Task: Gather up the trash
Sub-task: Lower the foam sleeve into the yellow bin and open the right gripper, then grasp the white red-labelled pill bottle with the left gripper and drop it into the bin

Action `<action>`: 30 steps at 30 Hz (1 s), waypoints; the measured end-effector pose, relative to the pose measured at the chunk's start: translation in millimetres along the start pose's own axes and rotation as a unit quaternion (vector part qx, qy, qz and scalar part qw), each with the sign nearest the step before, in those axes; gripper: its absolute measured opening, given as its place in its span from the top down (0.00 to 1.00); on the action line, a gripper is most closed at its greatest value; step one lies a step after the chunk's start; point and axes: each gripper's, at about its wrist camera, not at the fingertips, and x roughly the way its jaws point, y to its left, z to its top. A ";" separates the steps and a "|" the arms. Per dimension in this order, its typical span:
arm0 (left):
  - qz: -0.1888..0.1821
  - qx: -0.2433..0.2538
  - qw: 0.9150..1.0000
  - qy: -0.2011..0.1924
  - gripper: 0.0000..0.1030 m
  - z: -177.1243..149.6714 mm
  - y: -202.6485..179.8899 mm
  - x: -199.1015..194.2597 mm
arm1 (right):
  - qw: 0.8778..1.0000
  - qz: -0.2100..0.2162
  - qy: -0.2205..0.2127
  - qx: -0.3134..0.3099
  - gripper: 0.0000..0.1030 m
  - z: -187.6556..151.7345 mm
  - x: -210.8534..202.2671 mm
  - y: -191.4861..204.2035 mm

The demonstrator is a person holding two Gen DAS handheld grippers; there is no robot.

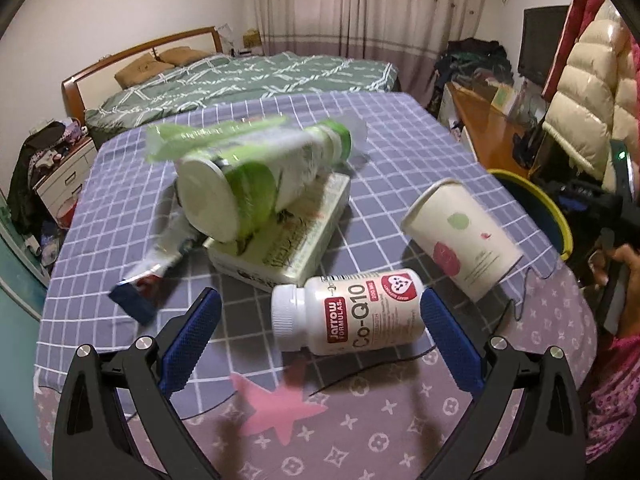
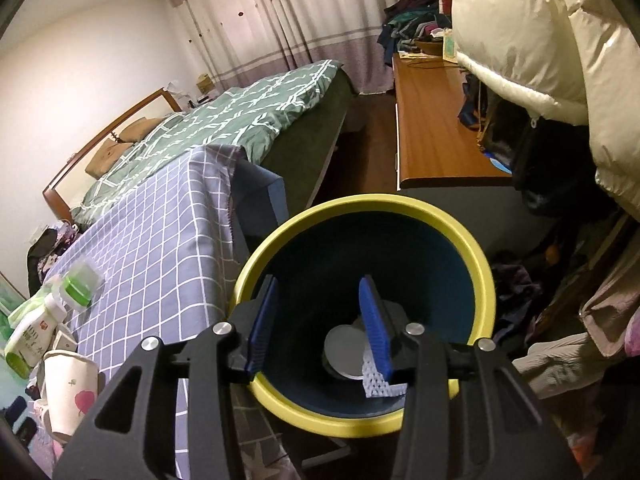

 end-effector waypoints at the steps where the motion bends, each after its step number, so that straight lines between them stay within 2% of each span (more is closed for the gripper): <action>1: -0.005 -0.003 1.000 0.001 0.05 -1.0 -0.7 4.2 | 1.000 0.001 0.000 -0.001 0.60 0.0 0.0 0.7; 4: -0.020 -0.017 1.000 0.002 0.05 -0.4 -0.6 10.4 | 1.000 0.004 0.002 -0.002 0.60 0.5 0.6 3.0; 11: -0.045 -0.017 0.999 0.016 0.05 -2.5 -7.3 15.6 | 1.000 0.008 0.007 -0.001 0.60 -1.5 2.4 2.9; 18: -0.032 -0.041 0.997 0.051 0.05 -2.4 -12.9 40.7 | 1.000 0.011 0.009 0.000 0.60 -2.6 3.8 3.1; 21: -0.017 -0.055 0.997 0.049 0.05 -5.9 -11.8 43.5 | 1.000 0.012 0.009 0.000 0.60 -3.3 4.1 3.2; 23: -0.015 -0.062 0.997 0.046 0.11 -5.3 -10.7 44.3 | 1.000 0.013 0.009 0.000 0.60 -3.7 4.1 3.0; 27: -0.013 -0.058 0.997 0.046 0.14 -6.7 -13.4 44.4 | 1.000 0.014 0.010 0.001 0.60 -4.5 3.8 1.8; 30: -0.034 -0.056 0.997 0.049 0.14 -7.1 -16.4 39.4 | 1.000 0.015 0.009 0.002 0.60 -4.9 3.2 1.8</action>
